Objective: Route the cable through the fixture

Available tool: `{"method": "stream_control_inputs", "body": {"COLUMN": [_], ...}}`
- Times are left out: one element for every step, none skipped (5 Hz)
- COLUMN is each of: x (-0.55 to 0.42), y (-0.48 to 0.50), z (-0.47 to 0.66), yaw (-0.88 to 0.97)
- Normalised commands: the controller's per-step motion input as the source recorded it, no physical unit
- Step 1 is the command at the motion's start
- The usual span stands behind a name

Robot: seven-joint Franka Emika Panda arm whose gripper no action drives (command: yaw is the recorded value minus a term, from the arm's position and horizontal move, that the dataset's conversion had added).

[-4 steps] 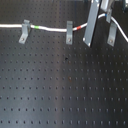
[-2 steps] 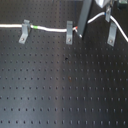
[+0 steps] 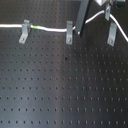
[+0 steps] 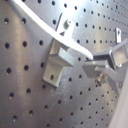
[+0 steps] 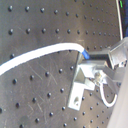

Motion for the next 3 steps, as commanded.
{"method": "stream_control_inputs", "body": {"x": [-0.048, 0.056, 0.054], "y": [0.062, 0.076, 0.054], "z": [0.43, 0.38, 0.52], "yaw": [0.0, 0.03, 0.03]}}
